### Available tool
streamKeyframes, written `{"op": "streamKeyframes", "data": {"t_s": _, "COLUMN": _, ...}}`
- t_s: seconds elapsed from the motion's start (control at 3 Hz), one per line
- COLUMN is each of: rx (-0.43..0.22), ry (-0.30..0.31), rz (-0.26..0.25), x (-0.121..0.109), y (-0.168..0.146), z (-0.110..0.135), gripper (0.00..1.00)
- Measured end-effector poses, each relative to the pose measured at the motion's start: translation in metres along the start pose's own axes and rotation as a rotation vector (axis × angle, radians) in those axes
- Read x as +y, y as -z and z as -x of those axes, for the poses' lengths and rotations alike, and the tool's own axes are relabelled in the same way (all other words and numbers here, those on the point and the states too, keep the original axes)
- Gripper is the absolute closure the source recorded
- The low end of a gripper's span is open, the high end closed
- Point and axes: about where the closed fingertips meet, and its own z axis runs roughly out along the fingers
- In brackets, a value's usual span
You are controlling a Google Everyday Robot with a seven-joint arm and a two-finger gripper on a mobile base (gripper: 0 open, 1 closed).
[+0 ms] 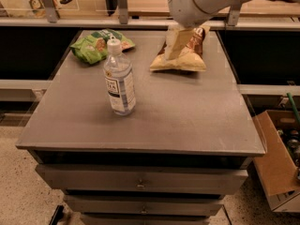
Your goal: Move green rice chip bag near blue plastic bottle
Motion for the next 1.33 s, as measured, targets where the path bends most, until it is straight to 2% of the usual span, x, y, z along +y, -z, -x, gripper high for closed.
{"op": "streamKeyframes", "data": {"t_s": 0.33, "rx": -0.023, "ry": 0.019, "rz": -0.012, "x": -0.01, "y": -0.036, "z": -0.011, "gripper": 0.0}}
{"op": "streamKeyframes", "data": {"t_s": 0.67, "rx": -0.086, "ry": 0.036, "rz": -0.028, "x": -0.021, "y": -0.063, "z": -0.01, "gripper": 0.0}}
{"op": "streamKeyframes", "data": {"t_s": 1.0, "rx": -0.167, "ry": 0.045, "rz": -0.05, "x": -0.033, "y": -0.088, "z": 0.003, "gripper": 0.0}}
{"op": "streamKeyframes", "data": {"t_s": 1.33, "rx": -0.167, "ry": 0.045, "rz": -0.05, "x": -0.033, "y": -0.088, "z": 0.003, "gripper": 0.0}}
